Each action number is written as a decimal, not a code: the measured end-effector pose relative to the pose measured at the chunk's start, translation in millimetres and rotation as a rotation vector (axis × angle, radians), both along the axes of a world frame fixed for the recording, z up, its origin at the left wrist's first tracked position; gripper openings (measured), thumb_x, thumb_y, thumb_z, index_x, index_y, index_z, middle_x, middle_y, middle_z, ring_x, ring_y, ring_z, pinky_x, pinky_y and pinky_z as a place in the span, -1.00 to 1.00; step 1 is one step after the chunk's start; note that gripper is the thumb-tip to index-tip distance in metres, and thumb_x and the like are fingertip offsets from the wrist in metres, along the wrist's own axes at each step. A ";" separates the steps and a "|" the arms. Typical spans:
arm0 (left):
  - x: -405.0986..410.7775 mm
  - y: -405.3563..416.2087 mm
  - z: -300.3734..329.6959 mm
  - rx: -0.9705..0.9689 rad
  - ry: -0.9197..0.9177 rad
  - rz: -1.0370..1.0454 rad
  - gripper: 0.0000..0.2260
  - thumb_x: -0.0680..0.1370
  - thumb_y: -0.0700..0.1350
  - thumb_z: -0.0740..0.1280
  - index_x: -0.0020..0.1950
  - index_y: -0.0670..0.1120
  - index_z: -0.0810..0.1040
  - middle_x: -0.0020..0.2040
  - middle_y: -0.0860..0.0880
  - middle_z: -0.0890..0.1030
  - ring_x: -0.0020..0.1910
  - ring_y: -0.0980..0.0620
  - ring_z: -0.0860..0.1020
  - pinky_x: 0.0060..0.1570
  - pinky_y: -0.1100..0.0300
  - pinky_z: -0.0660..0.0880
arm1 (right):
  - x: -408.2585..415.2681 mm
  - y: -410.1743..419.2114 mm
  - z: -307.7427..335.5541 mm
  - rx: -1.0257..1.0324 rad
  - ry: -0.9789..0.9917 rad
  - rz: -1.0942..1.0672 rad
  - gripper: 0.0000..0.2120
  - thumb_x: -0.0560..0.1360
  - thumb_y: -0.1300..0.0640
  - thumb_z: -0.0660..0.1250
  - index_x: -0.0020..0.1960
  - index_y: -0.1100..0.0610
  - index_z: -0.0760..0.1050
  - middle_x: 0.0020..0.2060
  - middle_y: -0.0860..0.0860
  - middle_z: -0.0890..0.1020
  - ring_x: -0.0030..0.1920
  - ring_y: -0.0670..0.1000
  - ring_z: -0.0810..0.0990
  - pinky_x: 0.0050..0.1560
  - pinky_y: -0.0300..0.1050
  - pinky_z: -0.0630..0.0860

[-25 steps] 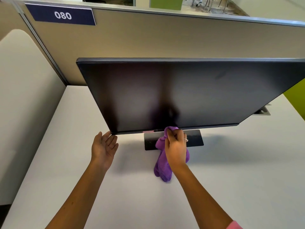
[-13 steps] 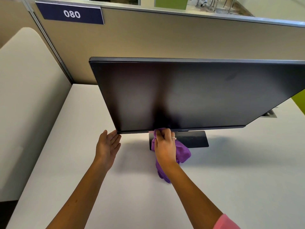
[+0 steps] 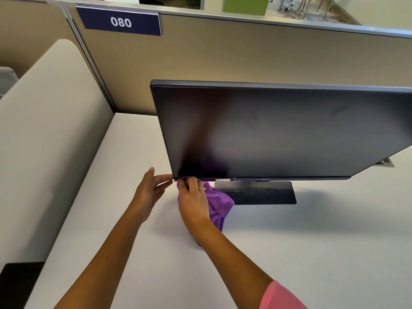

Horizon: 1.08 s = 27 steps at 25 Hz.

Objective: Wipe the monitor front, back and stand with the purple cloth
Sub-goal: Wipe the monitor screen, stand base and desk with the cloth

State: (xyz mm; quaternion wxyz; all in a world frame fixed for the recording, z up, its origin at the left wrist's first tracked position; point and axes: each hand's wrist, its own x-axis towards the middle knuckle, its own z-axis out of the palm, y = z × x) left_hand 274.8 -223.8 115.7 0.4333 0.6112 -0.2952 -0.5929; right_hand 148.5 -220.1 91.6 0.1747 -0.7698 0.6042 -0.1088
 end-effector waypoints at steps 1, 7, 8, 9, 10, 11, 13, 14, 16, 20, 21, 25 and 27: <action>-0.3 0.2 0.3 -0.011 -0.023 -0.020 -0.52 0.66 0.12 -0.08 0.13 -0.02 0.59 0.23 -0.02 0.57 0.24 0.04 0.51 0.34 0.13 0.28 | 3.9 -0.1 1.2 -0.009 -0.003 0.013 -0.45 0.50 0.32 0.31 0.44 0.22 0.22 0.36 0.19 0.30 0.38 0.26 0.27 0.33 0.09 0.35; -0.4 6.7 -8.3 -0.044 -0.047 0.009 -0.51 0.66 0.11 -0.08 0.24 -0.06 0.56 0.24 0.00 0.57 0.26 0.05 0.49 0.29 0.19 0.29 | -11.0 6.1 1.0 0.101 -0.051 0.151 -0.71 0.58 0.20 0.21 0.29 0.20 0.36 0.28 0.14 0.41 0.28 0.16 0.40 0.26 0.03 0.46; -1.2 9.3 -10.2 -0.042 -0.039 0.025 -0.51 0.66 0.11 -0.08 0.25 -0.07 0.56 0.24 0.00 0.57 0.26 0.05 0.49 0.29 0.19 0.29 | -18.6 9.9 -2.1 0.108 -0.064 0.130 -0.72 0.58 0.21 0.21 0.28 0.20 0.38 0.26 0.14 0.41 0.25 0.15 0.41 0.24 0.00 0.47; -2.1 11.9 -12.1 -0.035 -0.028 0.040 -0.51 0.66 0.10 -0.08 0.26 -0.08 0.55 0.25 0.00 0.57 0.27 0.05 0.48 0.29 0.19 0.28 | -26.4 13.6 -5.8 0.088 -0.098 0.094 -0.74 0.57 0.23 0.22 0.25 0.20 0.41 0.23 0.14 0.43 0.22 0.14 0.42 0.21 -0.04 0.47; -3.3 14.1 -13.7 -0.026 -0.014 0.053 -0.52 0.66 0.09 -0.07 0.28 -0.09 0.53 0.25 0.01 0.56 0.28 0.05 0.47 0.30 0.18 0.28 | -35.5 18.1 -8.9 0.064 -0.180 0.020 -0.75 0.55 0.25 0.22 0.22 0.18 0.46 0.18 0.13 0.45 0.18 0.11 0.43 0.17 -0.09 0.45; -5.2 16.1 -15.3 -0.022 -0.005 0.064 -0.53 0.66 0.09 -0.06 0.30 -0.09 0.51 0.27 0.01 0.55 0.30 0.05 0.46 0.31 0.17 0.27 | -45.0 22.0 -11.5 0.035 -0.290 -0.095 -0.75 0.53 0.25 0.22 0.19 0.15 0.50 0.12 0.10 0.46 0.13 0.06 0.43 0.12 -0.16 0.41; -9.8 17.8 -15.8 -0.034 0.000 0.082 -0.56 0.66 0.09 -0.05 0.38 -0.07 0.43 0.31 0.02 0.51 0.33 0.04 0.43 0.35 0.13 0.25 | -59.0 22.9 -10.6 0.062 -0.550 -0.458 -0.77 0.53 0.23 0.20 0.14 0.11 0.53 0.02 0.01 0.48 0.04 -0.03 0.45 0.02 -0.25 0.36; -12.1 17.2 -14.3 -0.048 -0.003 0.089 -0.56 0.66 0.09 -0.05 0.42 -0.06 0.37 0.33 0.02 0.49 0.35 0.03 0.41 0.36 0.13 0.25 | -62.6 19.6 -7.8 0.117 -0.678 -0.651 -0.80 0.55 0.22 0.20 0.10 0.13 0.54 -0.03 0.00 0.51 0.01 -0.03 0.49 -0.02 -0.26 0.37; -15.7 13.9 -7.4 -0.082 -0.022 0.088 -0.55 0.66 0.11 -0.05 0.46 -0.06 0.31 0.36 0.02 0.46 0.37 0.03 0.39 0.36 0.12 0.24 | -62.7 8.9 -6.1 0.201 -0.869 -0.953 -0.84 0.58 0.19 0.20 -0.03 0.16 0.56 -0.14 0.04 0.58 -0.08 0.03 0.57 -0.09 -0.22 0.41; -17.5 5.4 12.8 -0.112 -0.067 0.023 -0.54 0.66 0.13 -0.10 0.42 -0.03 0.36 0.39 0.02 0.42 0.38 0.05 0.37 0.41 0.12 0.20 | -56.1 -12.0 -5.7 0.137 -1.007 -1.176 -0.88 0.56 0.20 0.22 -0.05 0.14 0.54 -0.04 0.11 0.61 -0.12 0.01 0.55 0.01 -0.18 0.45; -17.4 4.2 16.7 -0.114 -0.079 -0.004 -0.53 0.66 0.13 -0.11 0.41 -0.03 0.37 0.37 0.02 0.43 0.37 0.06 0.37 0.40 0.13 0.19 | -52.6 -14.4 -4.9 0.130 -0.993 -1.170 -0.88 0.56 0.21 0.23 -0.01 0.17 0.54 -0.02 0.12 0.61 -0.09 0.02 0.56 0.02 -0.20 0.44; -17.5 2.3 23.3 -0.122 -0.131 -0.061 -0.56 0.66 0.11 -0.12 0.31 0.00 0.45 0.30 0.04 0.48 0.31 0.09 0.41 0.37 0.15 0.20 | -29.0 -16.7 1.2 0.189 -1.020 -1.148 -0.85 0.56 0.21 0.24 0.07 0.23 0.51 -0.04 0.09 0.61 -0.04 0.04 0.57 0.00 -0.21 0.43; -15.6 1.5 24.2 -0.108 -0.132 -0.067 -0.53 0.67 0.10 -0.12 0.31 -0.03 0.47 0.29 0.03 0.50 0.29 0.09 0.44 0.37 0.16 0.22 | -16.8 -17.8 6.9 0.272 -1.019 -1.153 -0.81 0.56 0.17 0.23 0.10 0.25 0.51 -0.04 0.09 0.61 -0.02 0.07 0.57 -0.01 -0.19 0.44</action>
